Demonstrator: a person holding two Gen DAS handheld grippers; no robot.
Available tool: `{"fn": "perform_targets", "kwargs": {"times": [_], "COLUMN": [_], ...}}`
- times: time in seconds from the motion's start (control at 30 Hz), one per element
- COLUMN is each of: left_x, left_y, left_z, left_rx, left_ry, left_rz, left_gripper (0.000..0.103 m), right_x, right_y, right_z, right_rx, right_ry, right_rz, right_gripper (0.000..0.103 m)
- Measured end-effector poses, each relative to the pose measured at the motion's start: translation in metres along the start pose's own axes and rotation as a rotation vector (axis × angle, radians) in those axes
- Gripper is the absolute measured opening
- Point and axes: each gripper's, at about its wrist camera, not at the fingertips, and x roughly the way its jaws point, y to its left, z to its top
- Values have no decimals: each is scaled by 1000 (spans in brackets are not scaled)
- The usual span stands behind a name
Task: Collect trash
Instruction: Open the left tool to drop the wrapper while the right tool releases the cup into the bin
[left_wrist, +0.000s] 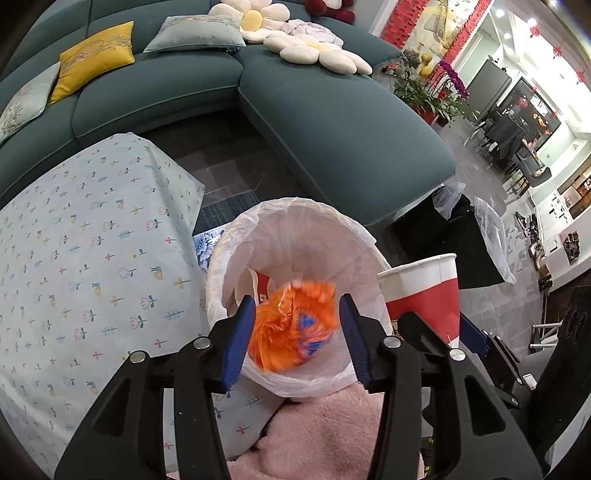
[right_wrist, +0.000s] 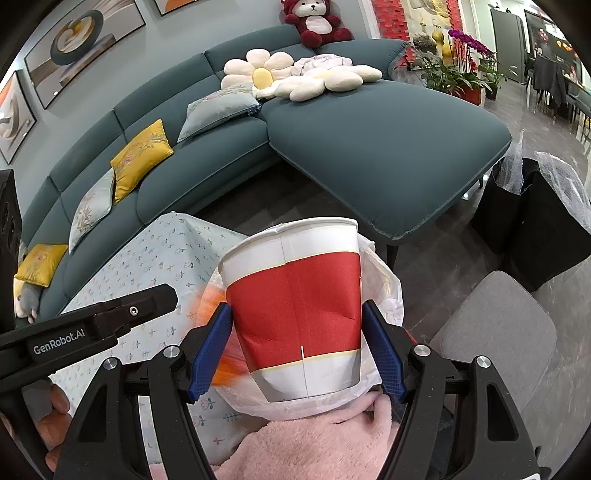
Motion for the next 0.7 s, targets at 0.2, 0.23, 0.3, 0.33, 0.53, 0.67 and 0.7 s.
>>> {"fn": "perform_targets", "kwargs": {"times": [0.2, 0.23, 0.3, 0.33, 0.53, 0.67, 0.7], "left_x": [-6, -7, -9, -10, -16, -20, -21], "left_y": [10, 12, 17, 19, 30, 36, 38], "left_z": [-1, -1, -2, -3, -5, -8, -9], "left_rx": [-16, -21, -32, -38, -65, -71, -73], "left_ry": [-19, -21, -24, -26, -41, -52, -58], "left_rz": [21, 25, 27, 30, 53, 77, 86], "left_gripper": [53, 54, 54, 54, 59, 60, 62], "right_x": [0, -1, -1, -1, -2, 1, 2], "right_y": [2, 3, 6, 7, 14, 22, 24], "right_z": [2, 2, 3, 3, 6, 7, 8], "right_rx": [-5, -7, -13, -15, -33, -50, -53], "right_ry": [-5, -7, -8, -9, -10, -5, -4], "right_rz": [4, 6, 8, 9, 12, 15, 16], "right_gripper": [68, 68, 68, 68, 69, 69, 69]}}
